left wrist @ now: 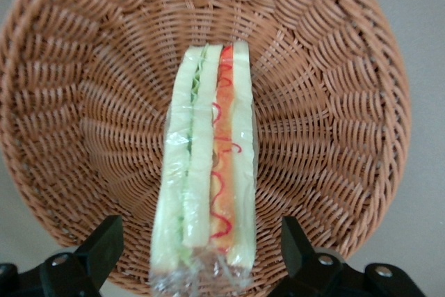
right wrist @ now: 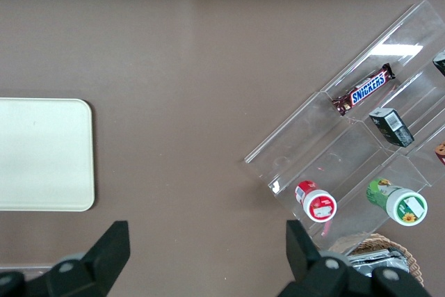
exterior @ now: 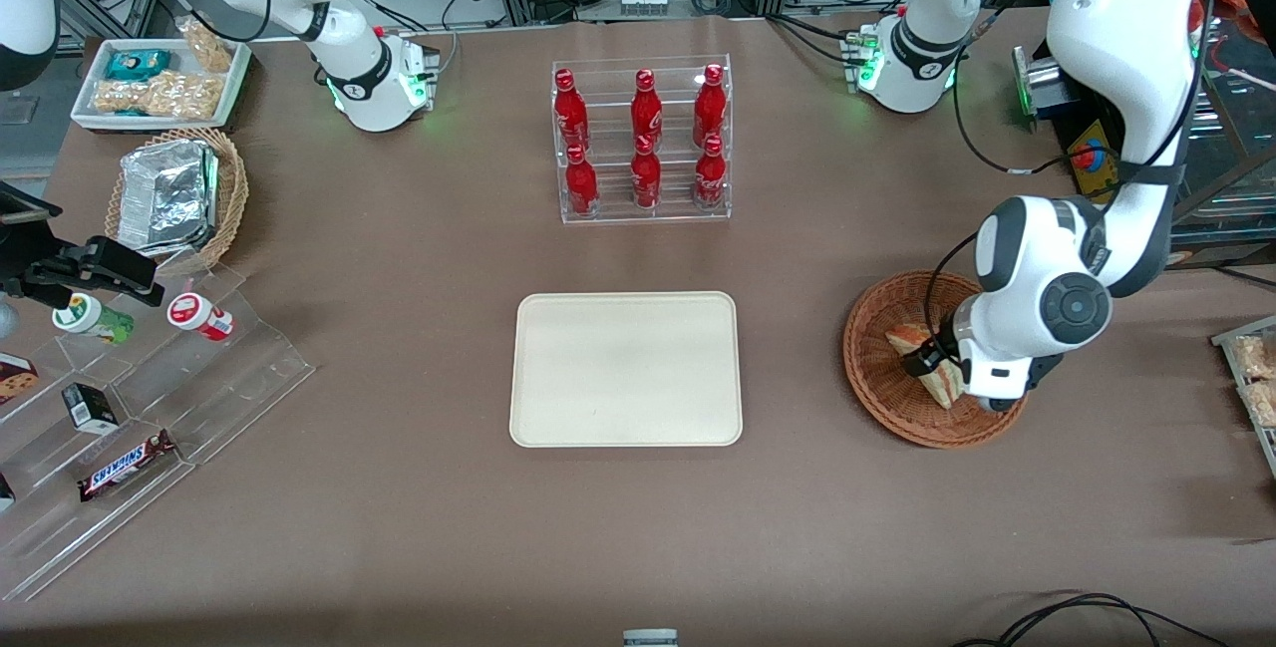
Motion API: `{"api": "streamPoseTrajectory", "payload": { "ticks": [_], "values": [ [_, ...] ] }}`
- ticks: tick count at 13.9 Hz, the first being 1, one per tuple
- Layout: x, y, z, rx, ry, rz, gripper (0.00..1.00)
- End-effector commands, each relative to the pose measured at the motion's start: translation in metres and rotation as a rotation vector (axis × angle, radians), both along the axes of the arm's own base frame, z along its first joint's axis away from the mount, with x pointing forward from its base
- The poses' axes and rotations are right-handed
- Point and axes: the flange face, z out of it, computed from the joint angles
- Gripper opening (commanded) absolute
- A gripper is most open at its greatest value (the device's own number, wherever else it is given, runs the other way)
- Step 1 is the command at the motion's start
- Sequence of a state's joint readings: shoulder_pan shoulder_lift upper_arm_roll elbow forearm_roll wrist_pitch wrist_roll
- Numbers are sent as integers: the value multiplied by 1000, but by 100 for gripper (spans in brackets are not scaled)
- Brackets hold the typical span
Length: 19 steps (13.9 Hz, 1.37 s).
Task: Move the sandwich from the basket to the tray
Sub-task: 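Close the left gripper on the sandwich's wrapped edge, then lift the sandwich and carry it over the cream tray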
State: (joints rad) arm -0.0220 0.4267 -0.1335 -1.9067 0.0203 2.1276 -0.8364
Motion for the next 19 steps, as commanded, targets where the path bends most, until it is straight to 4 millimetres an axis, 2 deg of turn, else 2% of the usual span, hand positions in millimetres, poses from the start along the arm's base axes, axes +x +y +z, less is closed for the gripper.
{"api": "streamPoseTrajectory", "payload": {
  "ticks": [1,2,3,4,5,6,8,10,11,13,15,16,18,19],
  "values": [
    [1,-1,-8,12,2,18,100],
    [1,1,-10,14,8,22,93],
    [0,3,-10,15,12,27,64],
    [0,4,-10,18,15,37,39],
    [0,4,-9,25,18,65,8],
    [0,6,-7,34,28,64,4],
    [2,8,-1,77,29,25,3],
    [13,5,18,106,4,-9,1],
    [15,-2,28,118,27,-29,1],
    [16,-33,63,158,52,-95,1],
    [15,-81,96,176,39,-167,3],
    [8,-112,109,181,46,-215,3],
    [-9,-173,116,180,32,-313,4],
    [-18,-199,106,175,29,-356,4]
  ]
}}
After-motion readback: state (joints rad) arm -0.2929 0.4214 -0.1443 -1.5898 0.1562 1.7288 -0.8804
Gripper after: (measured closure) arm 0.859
